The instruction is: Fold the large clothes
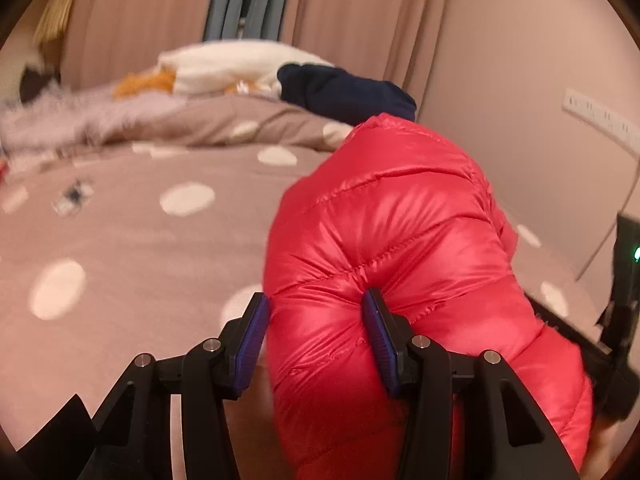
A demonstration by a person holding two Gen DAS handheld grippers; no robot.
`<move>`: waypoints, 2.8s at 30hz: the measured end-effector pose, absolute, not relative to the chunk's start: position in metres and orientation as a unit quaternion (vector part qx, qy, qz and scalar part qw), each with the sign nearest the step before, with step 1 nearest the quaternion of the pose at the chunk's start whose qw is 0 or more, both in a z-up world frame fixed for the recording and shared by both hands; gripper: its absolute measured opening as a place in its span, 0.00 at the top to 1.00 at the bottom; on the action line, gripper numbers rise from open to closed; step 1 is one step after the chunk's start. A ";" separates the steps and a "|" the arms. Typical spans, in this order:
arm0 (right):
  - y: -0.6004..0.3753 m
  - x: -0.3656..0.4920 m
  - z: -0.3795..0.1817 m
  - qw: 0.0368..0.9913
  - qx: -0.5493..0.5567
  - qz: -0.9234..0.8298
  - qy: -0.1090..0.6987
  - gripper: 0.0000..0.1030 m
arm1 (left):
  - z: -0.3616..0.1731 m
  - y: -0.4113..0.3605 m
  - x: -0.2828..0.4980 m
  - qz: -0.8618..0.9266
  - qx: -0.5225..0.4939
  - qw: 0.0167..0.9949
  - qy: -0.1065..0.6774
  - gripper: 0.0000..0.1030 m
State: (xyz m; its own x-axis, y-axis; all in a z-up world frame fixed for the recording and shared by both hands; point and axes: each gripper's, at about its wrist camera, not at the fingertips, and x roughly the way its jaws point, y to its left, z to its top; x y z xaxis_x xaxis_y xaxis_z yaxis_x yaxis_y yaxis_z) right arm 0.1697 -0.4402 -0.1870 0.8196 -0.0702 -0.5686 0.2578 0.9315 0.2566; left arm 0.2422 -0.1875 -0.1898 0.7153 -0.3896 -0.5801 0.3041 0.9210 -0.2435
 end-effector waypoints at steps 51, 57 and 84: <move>-0.467 0.045 -0.158 0.860 0.463 0.032 0.211 0.00 | -0.172 -0.097 0.224 -0.218 -0.193 0.870 0.397 0.04; -0.464 0.074 -0.185 0.852 0.441 0.035 0.281 0.00 | -0.187 -0.113 0.230 -0.250 -0.211 0.843 0.426 0.03; -0.437 0.086 -0.220 0.815 0.498 0.137 0.261 0.62 | -0.142 -0.169 0.166 -0.311 -0.101 0.867 0.377 0.22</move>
